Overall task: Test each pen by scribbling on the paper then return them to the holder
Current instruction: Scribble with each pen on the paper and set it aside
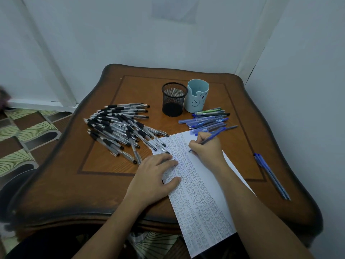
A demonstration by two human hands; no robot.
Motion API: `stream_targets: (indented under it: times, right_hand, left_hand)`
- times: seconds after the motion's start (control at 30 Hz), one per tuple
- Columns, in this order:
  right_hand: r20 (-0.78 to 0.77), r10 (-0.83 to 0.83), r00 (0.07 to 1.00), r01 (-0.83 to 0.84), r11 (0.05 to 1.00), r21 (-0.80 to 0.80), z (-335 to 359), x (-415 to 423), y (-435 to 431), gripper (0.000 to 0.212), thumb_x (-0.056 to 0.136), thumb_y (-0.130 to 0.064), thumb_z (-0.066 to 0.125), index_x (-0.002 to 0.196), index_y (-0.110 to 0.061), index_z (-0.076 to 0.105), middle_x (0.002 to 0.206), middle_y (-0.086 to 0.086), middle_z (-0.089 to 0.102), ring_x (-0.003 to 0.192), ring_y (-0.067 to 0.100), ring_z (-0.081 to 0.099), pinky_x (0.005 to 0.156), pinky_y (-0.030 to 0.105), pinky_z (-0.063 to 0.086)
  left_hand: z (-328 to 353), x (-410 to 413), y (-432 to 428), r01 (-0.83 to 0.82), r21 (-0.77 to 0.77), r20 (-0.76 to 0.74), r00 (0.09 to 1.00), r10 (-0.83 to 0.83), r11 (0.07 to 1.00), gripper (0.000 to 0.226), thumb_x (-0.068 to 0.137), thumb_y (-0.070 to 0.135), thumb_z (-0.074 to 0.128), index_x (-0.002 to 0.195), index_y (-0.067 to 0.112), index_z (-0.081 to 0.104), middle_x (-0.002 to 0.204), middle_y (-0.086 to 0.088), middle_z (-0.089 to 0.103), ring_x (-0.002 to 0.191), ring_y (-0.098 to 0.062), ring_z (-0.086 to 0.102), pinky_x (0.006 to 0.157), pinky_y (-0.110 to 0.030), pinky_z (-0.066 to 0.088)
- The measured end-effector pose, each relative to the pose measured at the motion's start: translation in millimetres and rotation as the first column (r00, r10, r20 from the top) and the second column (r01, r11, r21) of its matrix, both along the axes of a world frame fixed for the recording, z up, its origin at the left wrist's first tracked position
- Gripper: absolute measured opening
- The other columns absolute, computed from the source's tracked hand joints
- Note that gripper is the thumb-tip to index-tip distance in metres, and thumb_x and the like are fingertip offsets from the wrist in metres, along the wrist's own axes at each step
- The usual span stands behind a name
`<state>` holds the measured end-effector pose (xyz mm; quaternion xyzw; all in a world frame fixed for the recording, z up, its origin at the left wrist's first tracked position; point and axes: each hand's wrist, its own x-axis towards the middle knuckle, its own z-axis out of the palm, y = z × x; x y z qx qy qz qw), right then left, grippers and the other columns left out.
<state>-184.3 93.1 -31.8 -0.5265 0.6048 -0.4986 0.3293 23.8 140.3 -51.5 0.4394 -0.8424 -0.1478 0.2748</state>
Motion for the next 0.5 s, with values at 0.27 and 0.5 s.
stream_targets:
  times: [0.27,0.5]
  right_hand:
    - [-0.085,0.010,0.996,-0.010,1.000,-0.005,2.9,-0.8,2.0,0.049,0.077,0.003,0.070,0.050,-0.022,0.037,0.048,-0.009,0.036,0.051,0.013,0.044,0.057,0.033,0.044]
    - [-0.030,0.016,0.999,-0.015,0.999,0.034,3.8,-2.5,1.1,0.045,0.077,0.003,0.068,0.052,-0.019,0.038,0.048,-0.005,0.038,0.048,0.011,0.052,0.059,0.034,0.047]
  left_hand:
    - [0.3,-0.7,0.6,-0.004,-0.002,-0.002,1.000,0.004,1.000,0.050,0.083,0.060,0.052,0.119,0.030,0.066,0.126,0.012,0.057,0.118,-0.005,0.049,0.102,-0.030,0.033]
    - [1.4,-0.8,1.5,-0.004,0.001,0.002,1.000,0.004,1.000,0.050,0.083,0.060,0.052,0.120,0.029,0.067,0.126,0.011,0.058,0.118,-0.005,0.048,0.101,-0.028,0.031]
